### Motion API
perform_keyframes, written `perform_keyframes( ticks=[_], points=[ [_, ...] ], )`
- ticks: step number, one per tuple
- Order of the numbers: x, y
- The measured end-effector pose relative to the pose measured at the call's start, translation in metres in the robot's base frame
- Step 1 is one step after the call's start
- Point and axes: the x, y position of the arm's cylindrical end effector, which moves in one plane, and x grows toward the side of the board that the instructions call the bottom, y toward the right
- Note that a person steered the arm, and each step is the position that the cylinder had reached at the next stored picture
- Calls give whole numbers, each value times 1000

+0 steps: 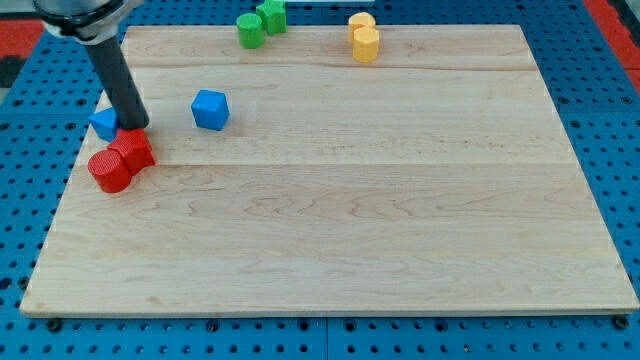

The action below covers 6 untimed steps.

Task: Push blue triangle to blue cube

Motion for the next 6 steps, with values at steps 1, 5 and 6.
perform_keyframes(
  ticks=[1,5,6],
  points=[
    [-11,11],
    [-18,-74],
    [36,-74]
  ],
)
